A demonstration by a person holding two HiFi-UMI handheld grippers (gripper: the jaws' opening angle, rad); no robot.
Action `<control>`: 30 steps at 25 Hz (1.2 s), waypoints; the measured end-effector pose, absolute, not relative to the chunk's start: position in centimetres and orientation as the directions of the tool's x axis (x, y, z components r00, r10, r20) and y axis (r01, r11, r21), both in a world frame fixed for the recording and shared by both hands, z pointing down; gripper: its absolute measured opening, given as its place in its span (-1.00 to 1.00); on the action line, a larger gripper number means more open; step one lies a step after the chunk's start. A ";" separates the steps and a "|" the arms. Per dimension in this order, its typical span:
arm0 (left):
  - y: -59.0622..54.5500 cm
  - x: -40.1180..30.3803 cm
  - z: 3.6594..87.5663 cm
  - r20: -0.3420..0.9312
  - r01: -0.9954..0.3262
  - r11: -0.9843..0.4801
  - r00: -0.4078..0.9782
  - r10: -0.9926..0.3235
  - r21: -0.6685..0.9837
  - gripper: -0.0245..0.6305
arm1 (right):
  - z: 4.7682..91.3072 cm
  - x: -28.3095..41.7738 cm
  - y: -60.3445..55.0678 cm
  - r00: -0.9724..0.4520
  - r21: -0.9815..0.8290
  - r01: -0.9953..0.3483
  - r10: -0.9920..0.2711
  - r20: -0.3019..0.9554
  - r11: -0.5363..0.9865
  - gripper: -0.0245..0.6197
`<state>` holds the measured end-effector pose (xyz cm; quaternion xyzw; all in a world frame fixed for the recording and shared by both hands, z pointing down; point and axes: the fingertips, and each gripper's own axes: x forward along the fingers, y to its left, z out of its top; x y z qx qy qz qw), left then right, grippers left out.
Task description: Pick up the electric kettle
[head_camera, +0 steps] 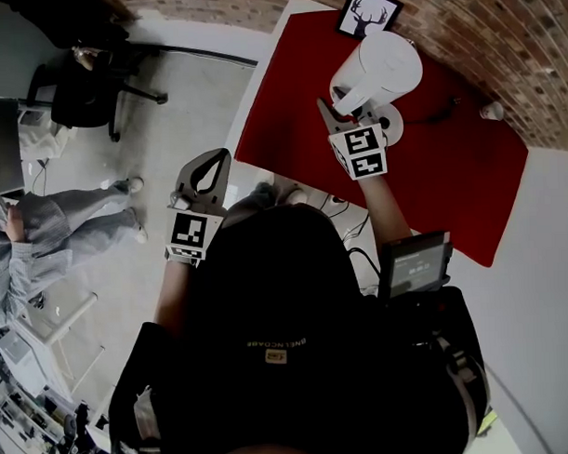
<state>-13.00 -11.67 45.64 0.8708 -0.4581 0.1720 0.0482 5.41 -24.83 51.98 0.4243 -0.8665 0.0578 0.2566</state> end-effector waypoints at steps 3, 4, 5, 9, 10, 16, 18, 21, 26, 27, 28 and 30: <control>-12.1 -13.1 45.3 0.331 -0.816 -0.575 0.525 -0.784 -0.067 -0.91 | 50.8 4.4 -24.9 -0.530 0.118 -0.746 -0.692 0.490 0.655 -0.47; -12.3 -13.2 45.3 0.327 -0.814 -0.577 0.528 -0.784 -0.068 -0.91 | 50.4 4.0 -24.9 -0.536 0.118 -0.741 -0.688 0.489 0.662 -0.47; -12.4 -13.1 45.2 0.323 -0.812 -0.580 0.532 -0.783 -0.069 -0.91 | 50.0 3.7 -24.9 -0.542 0.117 -0.736 -0.684 0.489 0.667 -0.46; -13.1 -12.9 44.7 0.306 -0.805 -0.589 0.546 -0.780 -0.067 -0.91 | 48.1 3.0 -24.7 -0.570 0.099 -0.721 -0.668 0.479 0.686 -0.46; -13.3 -12.9 44.5 0.300 -0.804 -0.591 0.549 -0.780 -0.064 -0.91 | 47.5 2.8 -24.6 -0.576 0.094 -0.718 -0.664 0.476 0.690 -0.46; -14.6 -12.4 43.5 0.269 -0.791 -0.610 0.577 -0.771 -0.052 -0.91 | 44.6 1.7 -23.8 -0.626 0.073 -0.680 -0.630 0.460 0.729 -0.46; -15.0 -12.3 43.1 0.262 -0.784 -0.618 0.586 -0.767 -0.054 -0.91 | 43.6 1.4 -23.4 -0.643 0.058 -0.672 -0.621 0.448 0.738 -0.46; -15.7 -11.9 42.6 0.247 -0.774 -0.631 0.602 -0.760 -0.056 -0.91 | 42.6 1.3 -22.9 -0.657 0.044 -0.665 -0.613 0.438 0.745 -0.46; -17.1 -10.8 41.3 0.226 -0.752 -0.656 0.629 -0.744 -0.068 -0.91 | 41.2 1.3 -22.2 -0.667 0.025 -0.665 -0.608 0.431 0.747 -0.46; -17.3 -10.6 41.0 0.222 -0.745 -0.663 0.636 -0.739 -0.071 -0.91 | 40.9 1.3 -22.0 -0.666 0.022 -0.666 -0.608 0.431 0.745 -0.46; -17.4 -10.3 40.8 0.217 -0.738 -0.671 0.644 -0.733 -0.074 -0.91 | 40.6 1.4 -21.8 -0.666 0.019 -0.668 -0.609 0.431 0.744 -0.46; -17.8 -9.6 40.2 0.208 -0.724 -0.685 0.661 -0.721 -0.077 -0.91 | 40.0 1.6 -21.4 -0.664 0.011 -0.674 -0.612 0.428 0.739 -0.46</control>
